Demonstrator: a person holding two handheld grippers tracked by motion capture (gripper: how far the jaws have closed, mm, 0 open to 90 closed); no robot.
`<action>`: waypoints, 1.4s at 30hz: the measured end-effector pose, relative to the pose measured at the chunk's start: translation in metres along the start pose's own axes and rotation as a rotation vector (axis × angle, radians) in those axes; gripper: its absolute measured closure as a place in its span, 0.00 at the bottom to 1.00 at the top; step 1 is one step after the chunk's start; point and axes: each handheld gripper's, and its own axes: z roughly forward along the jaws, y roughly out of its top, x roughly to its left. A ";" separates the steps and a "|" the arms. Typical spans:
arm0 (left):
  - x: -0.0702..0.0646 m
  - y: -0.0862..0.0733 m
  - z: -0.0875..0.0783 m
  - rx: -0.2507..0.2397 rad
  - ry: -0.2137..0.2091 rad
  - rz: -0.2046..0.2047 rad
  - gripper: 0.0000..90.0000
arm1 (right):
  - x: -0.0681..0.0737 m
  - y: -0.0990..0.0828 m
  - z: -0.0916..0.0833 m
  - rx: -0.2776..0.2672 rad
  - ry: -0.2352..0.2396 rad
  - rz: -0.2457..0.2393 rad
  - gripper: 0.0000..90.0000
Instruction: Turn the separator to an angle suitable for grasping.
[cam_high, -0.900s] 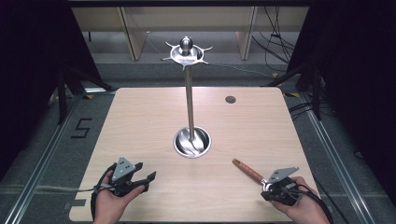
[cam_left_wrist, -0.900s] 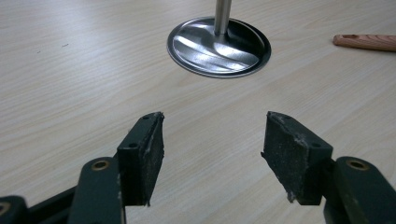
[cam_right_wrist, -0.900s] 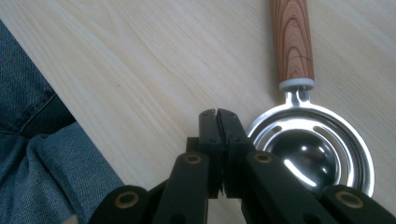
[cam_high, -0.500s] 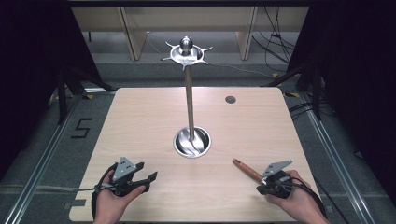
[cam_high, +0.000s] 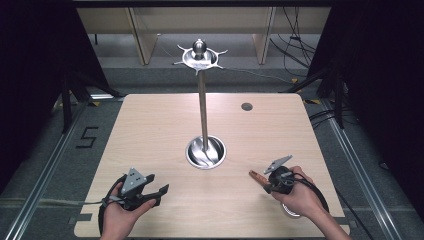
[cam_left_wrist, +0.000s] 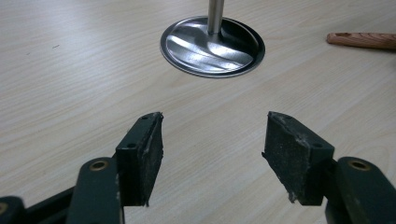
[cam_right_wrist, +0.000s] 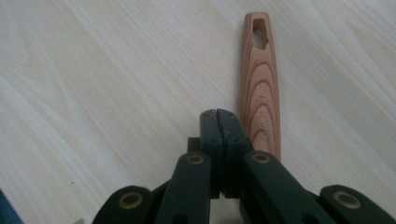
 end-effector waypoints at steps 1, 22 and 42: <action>0.000 0.000 0.000 0.001 0.002 0.000 0.41 | -0.002 0.001 0.002 -0.001 0.002 -0.011 1.00; 0.000 0.001 0.001 0.004 0.002 0.002 0.40 | -0.020 0.001 0.014 0.017 -0.028 0.100 1.00; 0.001 0.001 0.002 -0.005 -0.012 -0.012 0.40 | -0.028 0.028 0.031 -0.017 -0.026 0.133 1.00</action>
